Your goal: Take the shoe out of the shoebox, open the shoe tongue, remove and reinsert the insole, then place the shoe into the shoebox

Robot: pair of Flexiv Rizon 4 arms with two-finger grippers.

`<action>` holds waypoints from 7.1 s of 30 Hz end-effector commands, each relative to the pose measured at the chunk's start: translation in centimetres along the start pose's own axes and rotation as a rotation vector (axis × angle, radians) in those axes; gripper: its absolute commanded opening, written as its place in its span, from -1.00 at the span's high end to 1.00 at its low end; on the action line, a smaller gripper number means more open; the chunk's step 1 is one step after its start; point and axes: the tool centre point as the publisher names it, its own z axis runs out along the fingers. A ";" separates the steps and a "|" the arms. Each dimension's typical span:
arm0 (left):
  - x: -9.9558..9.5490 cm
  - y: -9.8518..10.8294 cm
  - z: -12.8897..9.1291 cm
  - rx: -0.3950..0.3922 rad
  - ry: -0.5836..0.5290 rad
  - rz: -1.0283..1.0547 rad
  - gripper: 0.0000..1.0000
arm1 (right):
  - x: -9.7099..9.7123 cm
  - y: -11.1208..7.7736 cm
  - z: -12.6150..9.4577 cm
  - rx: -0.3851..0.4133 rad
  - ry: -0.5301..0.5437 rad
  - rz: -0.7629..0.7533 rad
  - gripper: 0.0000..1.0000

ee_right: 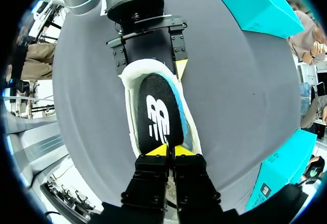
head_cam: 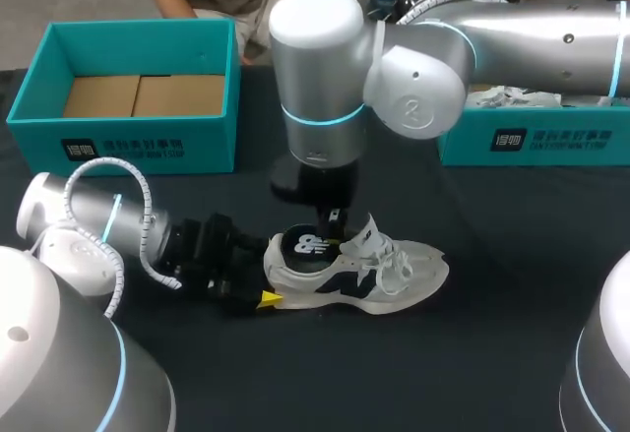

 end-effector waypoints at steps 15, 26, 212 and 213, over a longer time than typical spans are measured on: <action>-0.1 0.4 0.5 -0.003 0.000 0.000 1.00 | -0.1 1.1 0.8 -0.104 0.035 0.000 1.00; -0.1 0.4 0.5 -0.003 0.000 0.000 1.00 | -0.4 1.6 0.2 -0.145 0.026 0.014 0.84; -0.1 0.4 0.5 -0.003 0.000 0.000 1.00 | -7.7 13.8 -21.3 -0.649 -0.040 -0.286 1.00; -0.1 0.4 0.5 -0.003 0.000 0.000 1.00 | -7.7 13.8 -21.3 -0.649 -0.040 -0.286 1.00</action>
